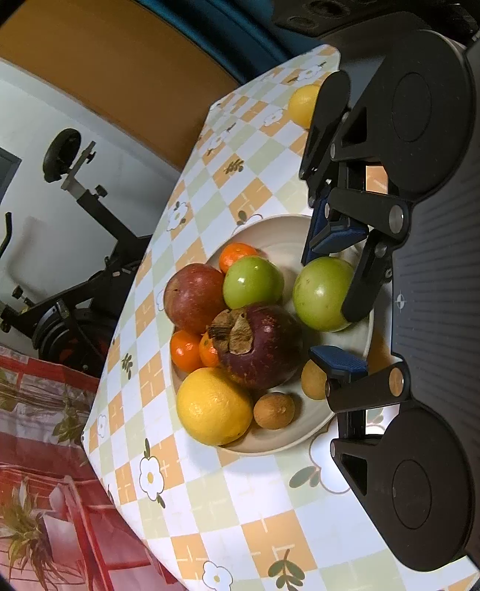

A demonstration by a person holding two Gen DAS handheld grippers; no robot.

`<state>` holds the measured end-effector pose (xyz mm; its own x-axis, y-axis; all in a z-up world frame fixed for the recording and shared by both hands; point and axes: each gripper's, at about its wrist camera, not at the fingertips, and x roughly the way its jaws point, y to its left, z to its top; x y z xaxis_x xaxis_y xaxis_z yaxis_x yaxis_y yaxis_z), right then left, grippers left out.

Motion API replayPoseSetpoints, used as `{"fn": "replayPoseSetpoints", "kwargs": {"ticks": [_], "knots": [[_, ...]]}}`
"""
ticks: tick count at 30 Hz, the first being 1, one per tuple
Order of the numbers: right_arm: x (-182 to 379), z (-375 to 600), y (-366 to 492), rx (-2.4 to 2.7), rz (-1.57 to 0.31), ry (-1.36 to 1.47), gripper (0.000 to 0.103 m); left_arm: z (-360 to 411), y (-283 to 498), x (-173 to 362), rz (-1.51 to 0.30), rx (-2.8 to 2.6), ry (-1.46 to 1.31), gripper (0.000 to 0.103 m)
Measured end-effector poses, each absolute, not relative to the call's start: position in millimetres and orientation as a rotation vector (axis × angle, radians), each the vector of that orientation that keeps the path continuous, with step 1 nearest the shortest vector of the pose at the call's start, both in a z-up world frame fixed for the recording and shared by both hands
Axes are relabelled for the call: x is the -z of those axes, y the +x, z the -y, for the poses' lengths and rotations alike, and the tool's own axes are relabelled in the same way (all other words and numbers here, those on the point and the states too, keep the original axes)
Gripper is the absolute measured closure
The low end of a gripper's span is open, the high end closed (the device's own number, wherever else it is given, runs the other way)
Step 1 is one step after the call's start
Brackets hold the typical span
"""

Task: Organize fruits
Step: 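Lift the second green apple and carry it over the plate, then withdraw both tools from the plate toward the lemon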

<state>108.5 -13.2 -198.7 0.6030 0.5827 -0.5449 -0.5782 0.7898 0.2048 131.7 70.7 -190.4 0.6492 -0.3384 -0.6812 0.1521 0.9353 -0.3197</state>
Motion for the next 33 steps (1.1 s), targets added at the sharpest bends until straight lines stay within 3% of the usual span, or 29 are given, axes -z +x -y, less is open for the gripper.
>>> {"fn": "replayPoseSetpoints", "kwargs": {"ticks": [15, 23, 33], "knots": [[172, 81, 68, -0.501, -0.441, 0.005, 0.051, -41, 116, 156, -0.613, 0.334, -0.164, 0.045], [177, 147, 55, -0.225, -0.391, 0.027, 0.033, 0, 129, 152, -0.613, 0.455, -0.163, 0.045], [194, 194, 47, -0.126, -0.443, 0.094, 0.027, 65, 145, 160, -0.644, 0.566, -0.092, 0.045]]}}
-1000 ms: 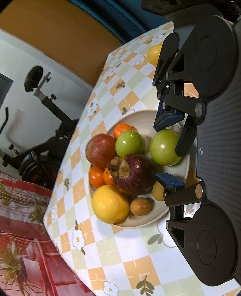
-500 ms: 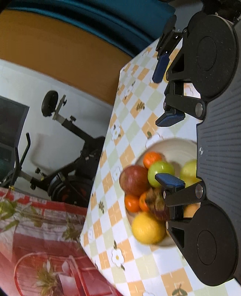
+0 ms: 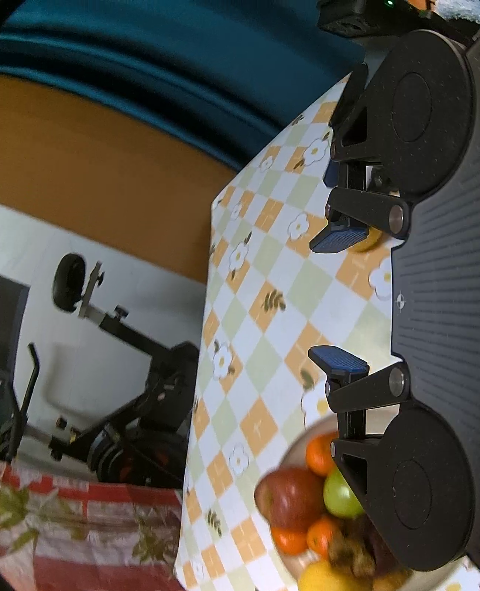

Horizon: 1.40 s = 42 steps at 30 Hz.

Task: Organize fruits
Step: 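Withdraw both tools from the plate toward the lemon, then move both tools down to the yellow lemon on the table, then close both tools around the yellow lemon from opposite sides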

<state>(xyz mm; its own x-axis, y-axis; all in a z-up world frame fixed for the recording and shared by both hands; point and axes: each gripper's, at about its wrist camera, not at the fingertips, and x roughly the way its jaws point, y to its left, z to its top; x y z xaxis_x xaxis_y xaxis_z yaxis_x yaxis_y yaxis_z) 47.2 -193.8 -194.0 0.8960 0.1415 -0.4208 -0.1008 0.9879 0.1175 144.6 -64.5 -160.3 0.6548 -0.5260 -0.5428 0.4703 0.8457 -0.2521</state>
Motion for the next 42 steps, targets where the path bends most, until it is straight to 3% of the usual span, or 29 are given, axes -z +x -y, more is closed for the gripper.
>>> {"fn": "replayPoseSetpoints", "kwargs": {"ticks": [13, 23, 42], "knots": [[208, 209, 62, -0.157, -0.536, 0.197, 0.027, 121, 164, 184, -0.758, 0.664, -0.052, 0.045], [211, 211, 64, -0.212, -0.565, 0.237, 0.034, 141, 171, 197, -0.827, 0.693, -0.059, 0.045], [208, 202, 62, -0.293, -0.538, 0.221, 0.037, 127, 168, 212, -0.864, 0.677, -0.099, 0.045]]}}
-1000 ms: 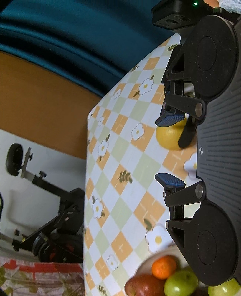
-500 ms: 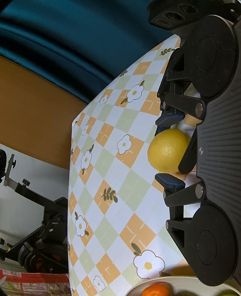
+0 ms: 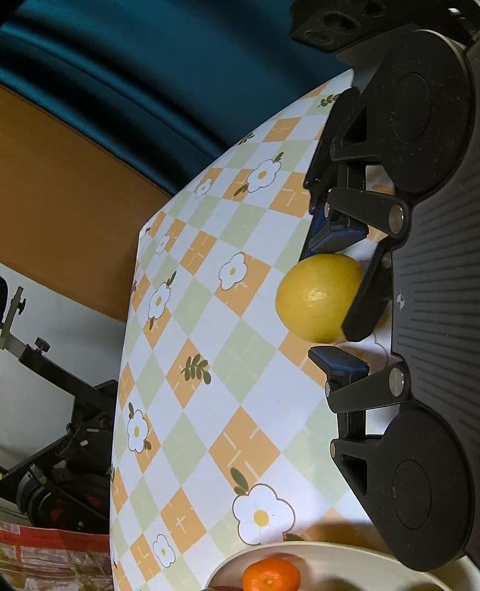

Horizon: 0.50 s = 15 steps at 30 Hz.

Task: Organize fruits
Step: 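Close both tools around the yellow lemon from opposite sides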

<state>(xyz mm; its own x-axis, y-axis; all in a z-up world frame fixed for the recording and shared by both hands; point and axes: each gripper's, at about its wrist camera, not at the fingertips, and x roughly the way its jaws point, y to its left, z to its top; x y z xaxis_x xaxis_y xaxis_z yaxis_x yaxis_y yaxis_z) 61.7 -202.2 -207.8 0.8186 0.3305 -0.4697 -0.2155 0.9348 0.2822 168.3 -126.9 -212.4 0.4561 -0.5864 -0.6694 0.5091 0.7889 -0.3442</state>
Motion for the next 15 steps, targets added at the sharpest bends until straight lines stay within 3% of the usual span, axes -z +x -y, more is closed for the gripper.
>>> {"fn": "replayPoseSetpoints", "kwargs": {"ticks": [15], "knots": [[211.5, 205.2, 65.8, -0.285, -0.566, 0.240, 0.042, 126.4, 162.3, 214.4, -0.863, 0.687, -0.085, 0.046]]}}
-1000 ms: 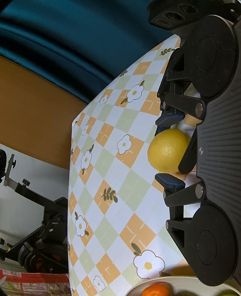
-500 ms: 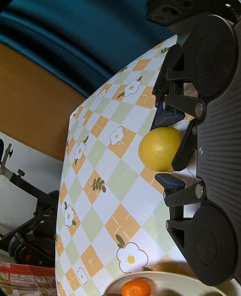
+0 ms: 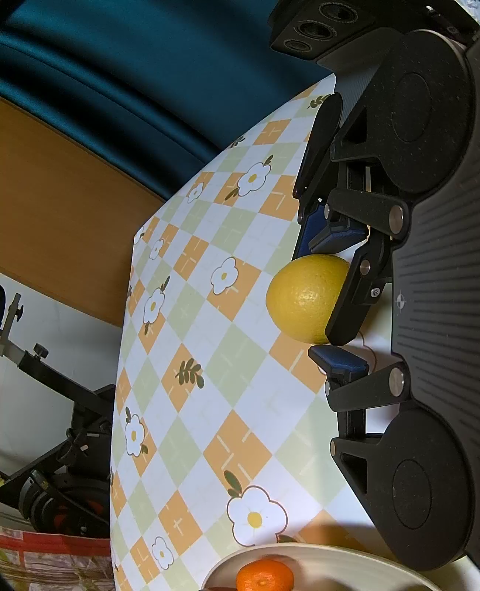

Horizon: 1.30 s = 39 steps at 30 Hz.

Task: Organize fruits

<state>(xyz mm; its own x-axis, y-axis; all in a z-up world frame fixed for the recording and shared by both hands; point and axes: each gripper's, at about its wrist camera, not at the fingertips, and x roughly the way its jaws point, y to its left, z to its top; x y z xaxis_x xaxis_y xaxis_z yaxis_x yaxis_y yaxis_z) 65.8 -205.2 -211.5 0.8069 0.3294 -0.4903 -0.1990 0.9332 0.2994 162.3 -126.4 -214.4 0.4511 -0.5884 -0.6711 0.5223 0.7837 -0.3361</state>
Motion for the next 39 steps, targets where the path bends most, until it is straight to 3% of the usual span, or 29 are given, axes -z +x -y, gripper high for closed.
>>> {"fn": "replayPoseSetpoints", "kwargs": {"ticks": [11, 19, 21, 22, 25, 36, 39], "knots": [[209, 200, 63, -0.281, -0.560, 0.219, 0.042, 125, 157, 210, -0.846, 0.684, -0.072, 0.046], [192, 177, 68, -0.324, -0.524, 0.235, 0.045, 79, 158, 190, -0.818, 0.612, -0.147, 0.046], [185, 164, 74, -0.349, -0.523, 0.219, 0.051, 63, 158, 183, -0.793, 0.606, -0.173, 0.050], [184, 156, 77, -0.374, -0.521, 0.215, 0.063, 57, 159, 181, -0.789, 0.594, -0.168, 0.050], [178, 134, 87, -0.403, -0.526, 0.172, 0.067, 43, 164, 182, -0.802, 0.556, -0.166, 0.051], [179, 115, 89, -0.433, -0.565, 0.146, 0.064, 29, 165, 187, -0.838, 0.594, -0.237, 0.048], [179, 118, 83, -0.436, -0.561, 0.135, 0.057, 21, 166, 191, -0.857, 0.580, -0.260, 0.050]]}}
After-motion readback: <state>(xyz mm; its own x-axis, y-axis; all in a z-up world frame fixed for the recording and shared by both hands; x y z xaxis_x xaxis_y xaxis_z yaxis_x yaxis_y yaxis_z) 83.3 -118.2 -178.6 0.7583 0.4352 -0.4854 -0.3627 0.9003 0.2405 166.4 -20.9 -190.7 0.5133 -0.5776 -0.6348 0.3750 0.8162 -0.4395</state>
